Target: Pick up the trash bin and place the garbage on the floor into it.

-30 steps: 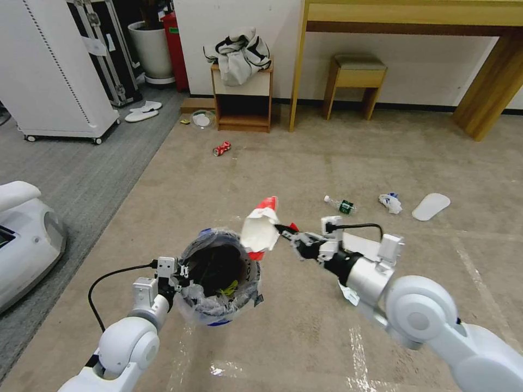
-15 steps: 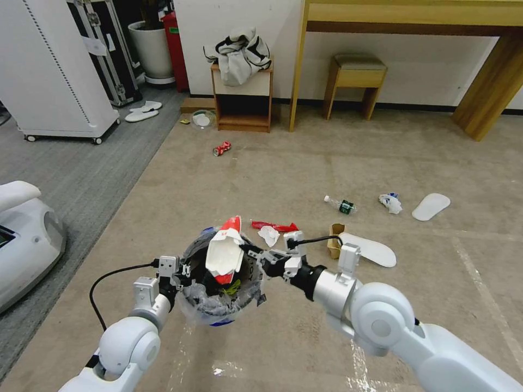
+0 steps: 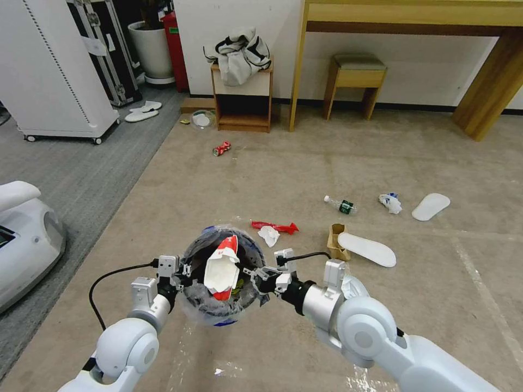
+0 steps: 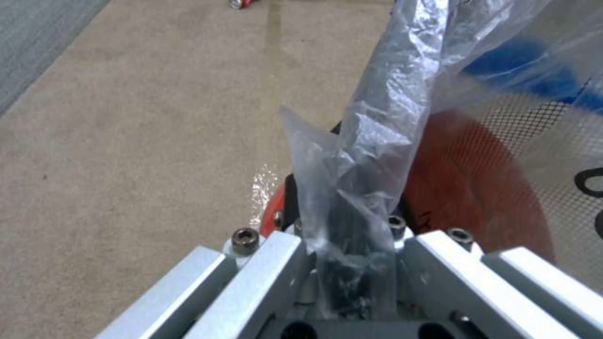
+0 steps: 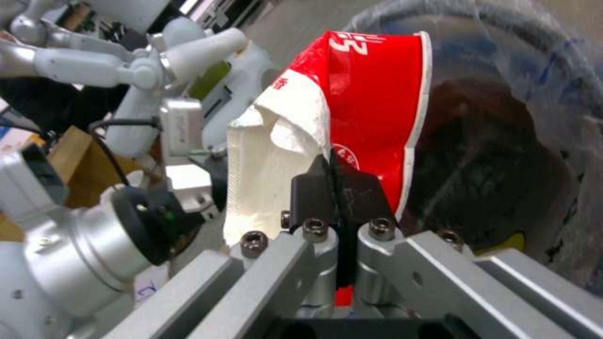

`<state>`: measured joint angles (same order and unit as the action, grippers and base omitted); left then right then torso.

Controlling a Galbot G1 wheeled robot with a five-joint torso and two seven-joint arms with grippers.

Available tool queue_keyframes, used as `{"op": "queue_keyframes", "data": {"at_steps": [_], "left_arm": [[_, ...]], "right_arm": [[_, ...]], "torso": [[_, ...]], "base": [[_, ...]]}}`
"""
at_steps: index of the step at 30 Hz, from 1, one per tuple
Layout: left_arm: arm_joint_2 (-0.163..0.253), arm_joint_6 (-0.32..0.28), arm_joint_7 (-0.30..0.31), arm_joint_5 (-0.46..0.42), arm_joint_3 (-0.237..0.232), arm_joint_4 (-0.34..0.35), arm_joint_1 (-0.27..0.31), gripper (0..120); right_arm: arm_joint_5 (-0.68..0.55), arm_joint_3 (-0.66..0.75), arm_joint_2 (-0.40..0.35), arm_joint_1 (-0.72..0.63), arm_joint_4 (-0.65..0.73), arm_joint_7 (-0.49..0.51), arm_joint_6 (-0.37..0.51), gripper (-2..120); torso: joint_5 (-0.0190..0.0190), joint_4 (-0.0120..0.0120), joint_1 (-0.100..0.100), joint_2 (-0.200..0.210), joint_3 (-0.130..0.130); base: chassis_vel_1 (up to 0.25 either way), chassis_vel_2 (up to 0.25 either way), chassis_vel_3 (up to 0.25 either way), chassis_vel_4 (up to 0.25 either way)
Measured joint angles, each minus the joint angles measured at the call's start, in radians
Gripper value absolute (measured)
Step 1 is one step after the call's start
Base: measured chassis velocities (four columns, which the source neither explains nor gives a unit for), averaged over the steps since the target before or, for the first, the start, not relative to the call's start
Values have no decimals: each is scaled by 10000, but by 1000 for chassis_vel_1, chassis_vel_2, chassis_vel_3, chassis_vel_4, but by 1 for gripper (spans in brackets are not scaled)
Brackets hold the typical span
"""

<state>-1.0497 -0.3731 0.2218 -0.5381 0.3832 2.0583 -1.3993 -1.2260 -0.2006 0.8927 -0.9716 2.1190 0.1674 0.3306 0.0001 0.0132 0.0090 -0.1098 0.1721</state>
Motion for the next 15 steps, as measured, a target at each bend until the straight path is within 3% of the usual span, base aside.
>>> {"op": "queue_keyframes", "data": {"at_steps": [8, 12, 15], "left_arm": [[-73, -3, -3, 32, 46, 133, -194, 1], [-83, -9, -49, 36, 110, 234, -326, 1], [-88, -12, -73, 46, 136, 261, -378, 1]], "right_arm": [[163, -79, 131, 116, -282, 64, -98, 0], [204, -77, 182, 21, -341, 105, -103, 15], [219, -77, 201, -1, -342, 118, -106, 19]], "torso": [[-1, 0, 0, 0, 0], [-1, 0, 0, 0, 0], [-1, 0, 0, 0, 0]], "base": [[0, 0, 0, 0], [0, 0, 0, 0], [0, 0, 0, 0]]}}
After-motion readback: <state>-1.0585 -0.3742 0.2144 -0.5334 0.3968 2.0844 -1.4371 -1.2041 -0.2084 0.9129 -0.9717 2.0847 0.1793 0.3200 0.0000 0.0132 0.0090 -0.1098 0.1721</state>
